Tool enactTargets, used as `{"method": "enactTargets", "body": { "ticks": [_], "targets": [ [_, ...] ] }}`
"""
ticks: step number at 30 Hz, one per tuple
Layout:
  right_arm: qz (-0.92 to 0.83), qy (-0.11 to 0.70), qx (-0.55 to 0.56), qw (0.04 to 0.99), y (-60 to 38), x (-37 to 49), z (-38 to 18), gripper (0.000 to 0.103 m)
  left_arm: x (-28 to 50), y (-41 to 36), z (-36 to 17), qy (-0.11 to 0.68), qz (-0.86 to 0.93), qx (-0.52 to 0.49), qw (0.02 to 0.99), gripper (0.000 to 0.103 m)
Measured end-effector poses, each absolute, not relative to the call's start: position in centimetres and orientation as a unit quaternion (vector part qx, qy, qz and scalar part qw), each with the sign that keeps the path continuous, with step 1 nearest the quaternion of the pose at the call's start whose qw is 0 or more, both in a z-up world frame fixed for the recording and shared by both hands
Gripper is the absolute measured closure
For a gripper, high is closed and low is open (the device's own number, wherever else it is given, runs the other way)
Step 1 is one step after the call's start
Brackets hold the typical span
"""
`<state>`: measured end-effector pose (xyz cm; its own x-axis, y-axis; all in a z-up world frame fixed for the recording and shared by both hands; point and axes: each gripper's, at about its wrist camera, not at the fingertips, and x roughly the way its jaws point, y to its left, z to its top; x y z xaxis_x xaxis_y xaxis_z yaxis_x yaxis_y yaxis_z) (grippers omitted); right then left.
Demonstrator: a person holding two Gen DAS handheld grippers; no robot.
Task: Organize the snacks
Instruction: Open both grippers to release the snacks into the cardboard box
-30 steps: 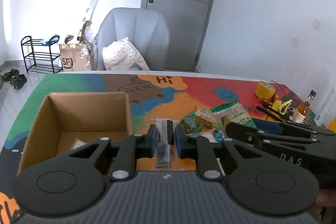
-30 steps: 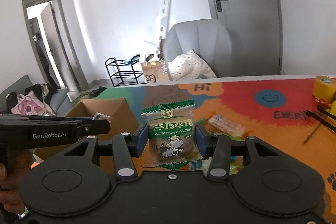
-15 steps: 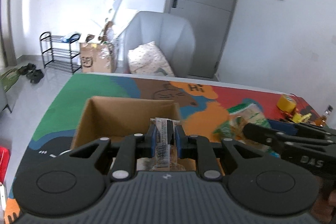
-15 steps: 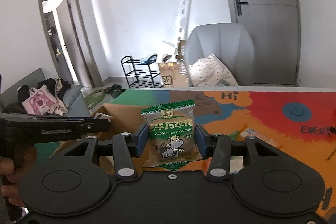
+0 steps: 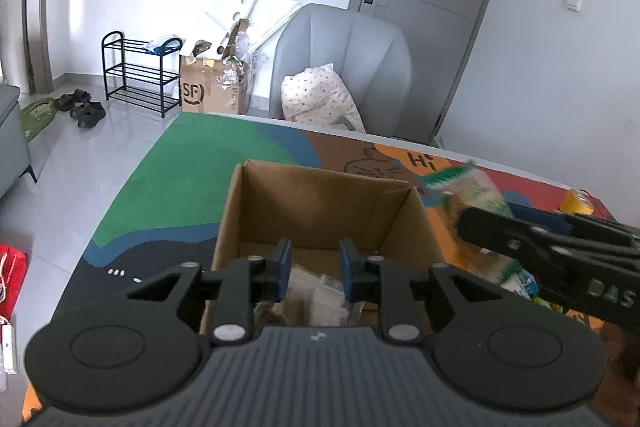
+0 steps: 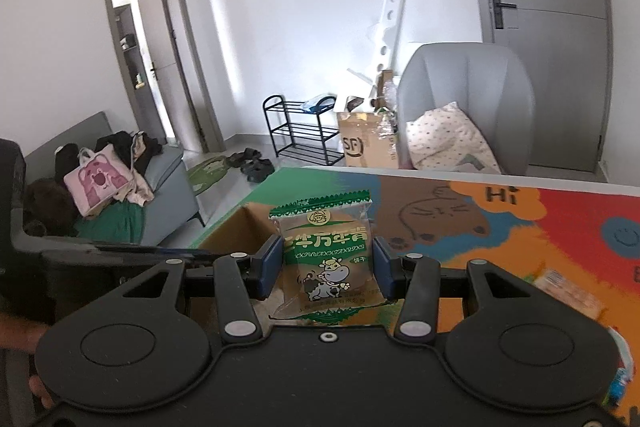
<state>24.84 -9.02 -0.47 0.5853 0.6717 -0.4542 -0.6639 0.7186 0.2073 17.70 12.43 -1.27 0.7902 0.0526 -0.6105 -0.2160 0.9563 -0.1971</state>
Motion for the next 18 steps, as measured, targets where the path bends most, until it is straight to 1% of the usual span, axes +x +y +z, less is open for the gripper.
{"method": "enactTargets", "body": {
  "ticks": [4,7,9,10,11,13,14,16,18],
  "targets": [
    [0.381,0.260,0.006,0.887,-7.9,24.9,-0.5,0.057,17.0,12.8,-1.3,0.313,0.076,-0.140,0.936,0.063],
    [0.388,0.256,0.012,0.885,-7.4,24.9,-0.3,0.056,16.4,12.8,-1.0,0.309,0.082,-0.142,0.937,0.057],
    [0.397,0.254,0.022,0.882,-7.3,25.1,-0.1,0.048,16.1,12.9,-0.9,0.306,0.088,-0.142,0.937,0.049],
    [0.393,0.253,0.027,0.884,-7.5,25.1,-0.1,0.038,16.0,12.8,-0.9,0.305,0.091,-0.142,0.937,0.045],
    [0.385,0.253,0.027,0.887,-7.6,25.1,0.0,0.031,15.8,12.8,-0.8,0.303,0.094,-0.143,0.937,0.042],
    [0.379,0.250,0.024,0.891,-7.8,25.0,0.0,0.025,15.6,12.6,-0.7,0.299,0.096,-0.142,0.939,0.029],
    [0.380,0.249,0.023,0.891,-8.1,24.9,0.0,0.021,15.5,12.5,-0.6,0.295,0.096,-0.140,0.940,0.027],
    [0.377,0.246,0.025,0.892,-8.8,24.4,0.0,0.017,15.3,12.1,-0.6,0.290,0.096,-0.133,0.943,0.017],
    [0.368,0.247,0.029,0.896,-9.7,24.3,0.1,0.013,15.3,11.5,-0.5,0.285,0.093,-0.126,0.945,0.012]
  ]
}}
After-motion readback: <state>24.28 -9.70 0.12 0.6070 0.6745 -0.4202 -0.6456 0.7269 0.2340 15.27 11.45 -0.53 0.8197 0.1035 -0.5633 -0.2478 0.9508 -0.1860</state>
